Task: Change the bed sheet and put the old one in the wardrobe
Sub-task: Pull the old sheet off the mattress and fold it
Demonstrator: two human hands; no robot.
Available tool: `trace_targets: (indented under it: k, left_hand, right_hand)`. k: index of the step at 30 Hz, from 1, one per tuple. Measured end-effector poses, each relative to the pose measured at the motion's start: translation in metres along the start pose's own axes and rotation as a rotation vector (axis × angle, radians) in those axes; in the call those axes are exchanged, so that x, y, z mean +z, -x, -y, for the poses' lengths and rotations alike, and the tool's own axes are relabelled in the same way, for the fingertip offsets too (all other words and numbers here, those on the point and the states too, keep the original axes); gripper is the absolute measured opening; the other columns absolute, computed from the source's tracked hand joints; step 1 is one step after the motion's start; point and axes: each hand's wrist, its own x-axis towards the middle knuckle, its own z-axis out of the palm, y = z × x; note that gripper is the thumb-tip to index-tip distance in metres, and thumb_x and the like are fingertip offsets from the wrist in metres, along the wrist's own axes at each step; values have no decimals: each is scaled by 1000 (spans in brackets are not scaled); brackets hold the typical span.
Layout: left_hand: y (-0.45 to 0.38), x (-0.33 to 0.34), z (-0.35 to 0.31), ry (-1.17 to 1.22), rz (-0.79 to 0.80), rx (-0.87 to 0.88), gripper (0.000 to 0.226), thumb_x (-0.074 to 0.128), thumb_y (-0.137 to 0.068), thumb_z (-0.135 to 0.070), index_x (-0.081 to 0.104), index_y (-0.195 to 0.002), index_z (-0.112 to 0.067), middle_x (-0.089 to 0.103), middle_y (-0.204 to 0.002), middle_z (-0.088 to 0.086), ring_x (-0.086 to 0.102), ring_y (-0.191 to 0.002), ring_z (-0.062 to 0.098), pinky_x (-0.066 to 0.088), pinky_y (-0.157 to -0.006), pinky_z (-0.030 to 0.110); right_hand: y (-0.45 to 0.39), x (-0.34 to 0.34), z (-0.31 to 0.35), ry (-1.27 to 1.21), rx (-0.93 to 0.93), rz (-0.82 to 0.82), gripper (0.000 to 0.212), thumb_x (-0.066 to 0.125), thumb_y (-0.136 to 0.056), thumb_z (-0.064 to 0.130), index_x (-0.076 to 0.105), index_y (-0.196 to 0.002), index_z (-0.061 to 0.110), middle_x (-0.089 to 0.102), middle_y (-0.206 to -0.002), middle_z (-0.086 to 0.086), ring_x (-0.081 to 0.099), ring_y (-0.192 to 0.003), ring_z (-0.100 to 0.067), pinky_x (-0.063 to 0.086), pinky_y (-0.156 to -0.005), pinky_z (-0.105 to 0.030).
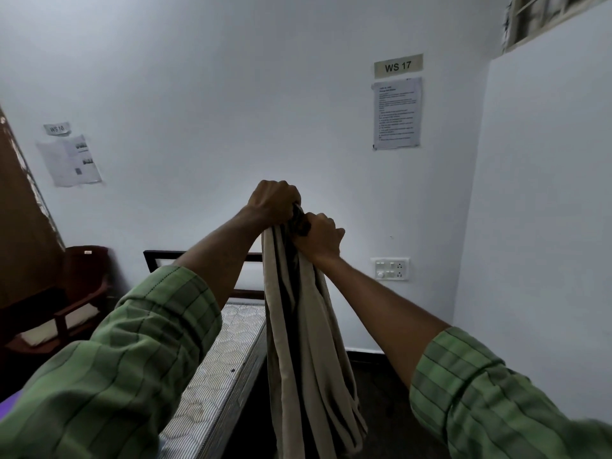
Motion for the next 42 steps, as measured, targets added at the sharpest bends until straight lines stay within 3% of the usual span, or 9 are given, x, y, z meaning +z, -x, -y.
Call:
trace_targets:
  k: [7, 13, 17, 22, 27, 31, 36, 39, 42]
  left_hand:
    - [2, -6, 1, 11, -3, 14, 35, 58, -81, -18, 78, -109, -29, 76, -108, 0, 71, -91, 29, 51, -77, 33]
    - [5, -5, 9, 56, -58, -49, 36, 58, -83, -16, 78, -110, -30, 76, -107, -2, 71, -92, 27, 38, -73, 28]
    - [3, -7, 15, 79, -116, -125, 36, 55, -86, -13, 78, -109, -30, 77, -103, 0, 71, -88, 30, 38, -72, 29]
    - [5, -4, 25, 110, -158, -257, 31, 57, -88, -15, 78, -107, -25, 77, -99, 4, 71, -86, 31, 39, -71, 30]
    - [6, 2, 8, 268, -199, -374, 40, 54, -82, -8, 79, -107, -27, 77, -100, 4, 70, -90, 33, 40, -72, 31]
    - [6, 1, -3, 286, -234, -293, 38, 53, -82, -10, 77, -104, -29, 76, -95, 3, 69, -85, 34, 42, -70, 33]
    - [1, -9, -4, 276, -285, -226, 40, 51, -81, -10, 76, -105, -31, 77, -95, -3, 69, -86, 28, 39, -68, 31]
    - [0, -10, 3, 224, -270, -222, 37, 53, -83, -11, 77, -105, -29, 77, -97, -1, 70, -87, 30, 40, -70, 31]
    - [5, -5, 21, 153, -212, -281, 33, 56, -83, -13, 78, -102, -27, 77, -96, 4, 72, -87, 33, 44, -71, 32]
  right_hand:
    - [9, 4, -18, 202, -155, -37, 33, 54, -88, 32, 50, -59, 17, 52, -59, 1, 56, -61, -29, 43, -79, -40]
    - [23, 17, -52, 75, -157, 432, 55, 56, -99, 56, 48, -61, 17, 54, -64, 2, 61, -74, -27, 45, -90, -41]
    - [46, 29, -77, 131, -290, 384, 53, 44, -107, 46, 43, -61, 19, 51, -62, 4, 65, -84, -30, 45, -94, -46]
    - [43, 37, -74, -239, -81, 372, 57, 60, -102, 38, 40, -54, 16, 46, -55, 4, 48, -55, -15, 39, -66, -33]
    - [45, 35, -71, 29, -190, 460, 56, 50, -99, 57, 70, -83, 7, 69, -92, -8, 68, -83, -27, 57, -81, -44]
    - [51, 34, -54, 177, -156, 458, 64, 42, -103, 60, 72, -99, 3, 60, -129, -16, 65, -107, -40, 48, -102, -48]
    - [49, 42, -66, 147, 6, 478, 71, 38, -103, 61, 68, -111, -2, 61, -131, -21, 58, -122, -39, 37, -111, -50]
    - [51, 45, -81, 71, -12, 449, 63, 42, -106, 54, 67, -93, -3, 69, -105, -23, 65, -106, -40, 46, -101, -47]
    - [55, 43, -107, 73, -75, 316, 62, 53, -102, 54, 63, -78, -2, 68, -84, -21, 67, -82, -36, 49, -72, -39]
